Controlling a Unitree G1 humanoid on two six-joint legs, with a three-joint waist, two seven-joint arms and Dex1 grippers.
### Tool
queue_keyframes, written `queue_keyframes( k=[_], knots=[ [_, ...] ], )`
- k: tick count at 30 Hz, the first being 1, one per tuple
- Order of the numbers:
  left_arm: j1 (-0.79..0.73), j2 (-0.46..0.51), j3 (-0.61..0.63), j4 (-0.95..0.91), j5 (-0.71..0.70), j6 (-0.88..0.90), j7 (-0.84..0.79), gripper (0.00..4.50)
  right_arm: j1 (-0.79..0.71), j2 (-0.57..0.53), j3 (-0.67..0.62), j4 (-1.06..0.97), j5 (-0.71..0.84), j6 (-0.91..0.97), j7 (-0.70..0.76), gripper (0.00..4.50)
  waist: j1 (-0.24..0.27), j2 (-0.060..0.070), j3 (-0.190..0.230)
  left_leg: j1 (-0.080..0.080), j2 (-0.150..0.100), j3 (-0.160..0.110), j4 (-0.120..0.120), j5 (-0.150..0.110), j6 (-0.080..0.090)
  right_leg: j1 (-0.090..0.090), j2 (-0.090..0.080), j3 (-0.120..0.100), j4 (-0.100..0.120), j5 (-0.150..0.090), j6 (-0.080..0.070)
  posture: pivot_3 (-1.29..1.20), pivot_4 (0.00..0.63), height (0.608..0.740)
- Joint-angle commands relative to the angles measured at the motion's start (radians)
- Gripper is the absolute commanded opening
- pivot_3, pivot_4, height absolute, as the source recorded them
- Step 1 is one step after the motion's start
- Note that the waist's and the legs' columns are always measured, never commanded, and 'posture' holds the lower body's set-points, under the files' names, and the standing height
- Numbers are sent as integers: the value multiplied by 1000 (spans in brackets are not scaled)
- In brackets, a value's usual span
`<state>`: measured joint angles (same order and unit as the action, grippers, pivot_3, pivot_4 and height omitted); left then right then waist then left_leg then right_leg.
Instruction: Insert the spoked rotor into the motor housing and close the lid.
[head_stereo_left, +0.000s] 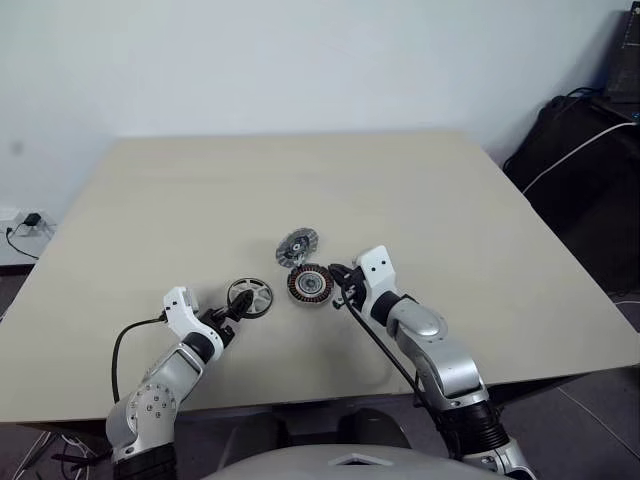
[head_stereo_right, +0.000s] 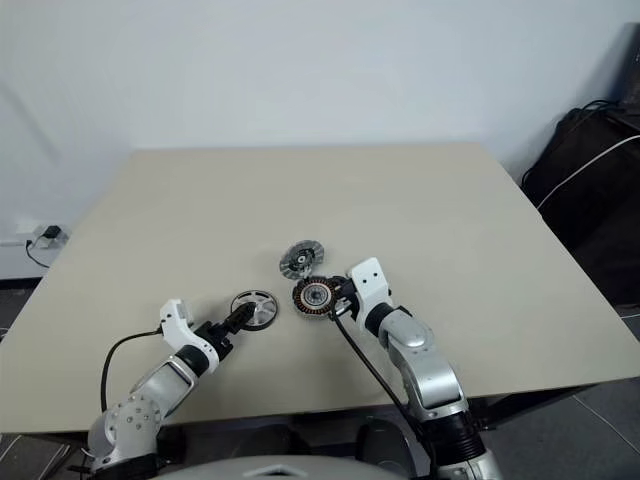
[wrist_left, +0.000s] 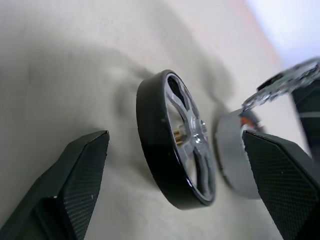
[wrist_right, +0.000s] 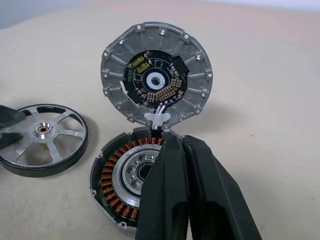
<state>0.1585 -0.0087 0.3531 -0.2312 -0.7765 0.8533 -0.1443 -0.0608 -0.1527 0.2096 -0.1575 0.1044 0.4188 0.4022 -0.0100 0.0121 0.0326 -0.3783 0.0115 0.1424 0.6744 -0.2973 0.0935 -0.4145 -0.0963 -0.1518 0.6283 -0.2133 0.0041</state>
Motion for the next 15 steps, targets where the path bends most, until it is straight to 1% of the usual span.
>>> queue_keyframes(
  k=[1,2,5,8,11,12,15],
  knots=[
    [9,-30,11,0,-74,58,36,3906,-20,3,0,-23,8,-8,3,86,0,0,0,0,0,0,0,0,0,0,0,0,0,0,0,0,0,740],
    [9,-36,16,6,-86,65,46,3533,-21,3,1,-22,8,-8,3,86,0,0,0,0,0,0,0,0,0,0,0,0,0,0,0,0,0,740],
    [6,-46,22,20,-105,76,64,2609,-24,3,4,-20,8,-8,4,86,0,-1,0,0,0,0,0,0,0,0,0,0,0,0,0,0,0,740],
    [2,-50,24,22,-120,79,74,1546,-25,4,6,-18,7,-7,6,86,0,-2,1,0,-1,0,0,0,0,0,0,0,0,0,0,0,0,740],
    [4,-39,23,26,-130,82,76,659,-23,5,9,-18,6,-7,5,86,0,-1,0,0,-1,0,0,0,0,0,0,0,0,0,0,0,0,740],
    [5,-35,23,29,-132,83,78,410,-23,5,10,-18,6,-7,5,86,0,-2,0,0,-1,0,0,0,0,0,0,0,0,0,0,0,0,740],
    [9,-22,20,29,-131,81,83,407,-22,5,9,-18,6,-8,4,86,-1,-2,0,0,-1,0,0,0,0,0,0,0,0,0,0,0,0,740]
  ],
)
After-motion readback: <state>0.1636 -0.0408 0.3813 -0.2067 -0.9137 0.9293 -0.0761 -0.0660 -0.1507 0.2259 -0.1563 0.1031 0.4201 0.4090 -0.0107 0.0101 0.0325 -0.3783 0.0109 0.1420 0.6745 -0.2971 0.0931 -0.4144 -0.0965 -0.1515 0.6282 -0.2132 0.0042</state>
